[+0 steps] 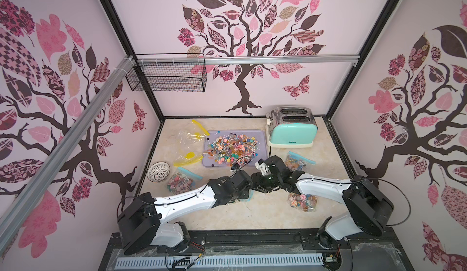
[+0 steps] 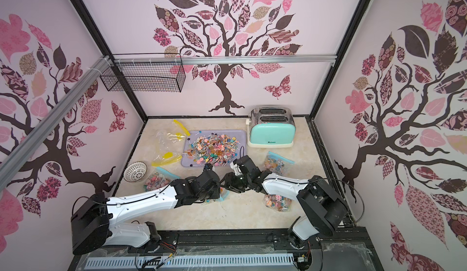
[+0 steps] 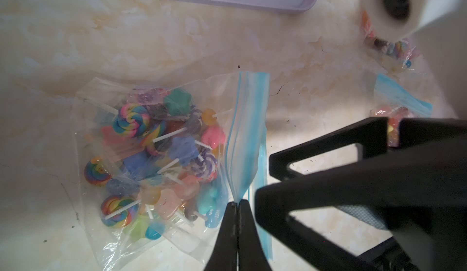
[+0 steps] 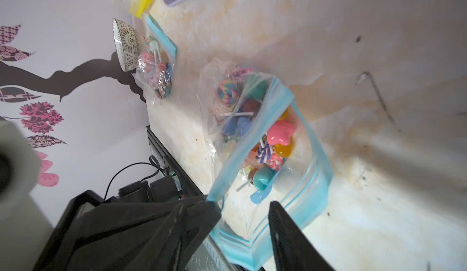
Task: Pour candies out of the ziploc bag
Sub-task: Pick up the ziploc bag from the center of the board.
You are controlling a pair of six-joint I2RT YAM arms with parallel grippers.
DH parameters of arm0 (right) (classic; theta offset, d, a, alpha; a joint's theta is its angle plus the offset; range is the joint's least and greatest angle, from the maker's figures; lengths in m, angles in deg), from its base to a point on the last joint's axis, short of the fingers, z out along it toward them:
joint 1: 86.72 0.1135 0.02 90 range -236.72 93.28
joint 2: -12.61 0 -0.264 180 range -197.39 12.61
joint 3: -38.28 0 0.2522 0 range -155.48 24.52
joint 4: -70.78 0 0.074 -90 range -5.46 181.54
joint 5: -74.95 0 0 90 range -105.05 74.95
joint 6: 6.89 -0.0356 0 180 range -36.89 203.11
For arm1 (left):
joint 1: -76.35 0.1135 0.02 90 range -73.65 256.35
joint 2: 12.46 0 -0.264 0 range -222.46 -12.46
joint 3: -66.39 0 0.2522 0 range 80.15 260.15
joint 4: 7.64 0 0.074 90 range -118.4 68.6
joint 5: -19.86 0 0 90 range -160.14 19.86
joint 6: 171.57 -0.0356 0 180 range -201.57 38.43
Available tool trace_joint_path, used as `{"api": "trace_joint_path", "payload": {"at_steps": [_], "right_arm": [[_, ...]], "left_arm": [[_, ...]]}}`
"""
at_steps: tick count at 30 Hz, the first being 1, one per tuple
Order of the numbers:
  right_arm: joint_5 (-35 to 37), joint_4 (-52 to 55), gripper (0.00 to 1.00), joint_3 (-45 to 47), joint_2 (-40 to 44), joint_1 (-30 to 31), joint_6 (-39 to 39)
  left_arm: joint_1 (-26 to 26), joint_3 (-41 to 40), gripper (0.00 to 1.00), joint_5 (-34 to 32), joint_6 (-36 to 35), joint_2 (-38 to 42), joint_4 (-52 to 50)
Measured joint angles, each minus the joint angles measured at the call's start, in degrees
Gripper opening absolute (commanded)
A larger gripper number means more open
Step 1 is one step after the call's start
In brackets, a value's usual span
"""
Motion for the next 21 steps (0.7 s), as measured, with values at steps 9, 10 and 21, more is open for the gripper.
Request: {"api": "trace_joint_path", "payload": {"at_steps": [9, 10, 21], "right_arm": [[-0.33, -4.09, 0.42, -0.83, -5.53, 0.46, -1.90], [-0.26, -4.20, 0.41, -0.96, -5.70, 0.46, -1.84], [-0.48, -4.52, 0.06, 0.11, -5.73, 1.01, -1.75]], "left_arm": [[-0.20, -0.26, 0.38, 2.12, -1.33, 1.40, 0.33], [-0.26, -0.28, 0.43, 2.08, -1.46, 2.19, 0.04], [11.85, -2.45, 0.92, 3.61, -3.41, 11.37, -5.31]]}}
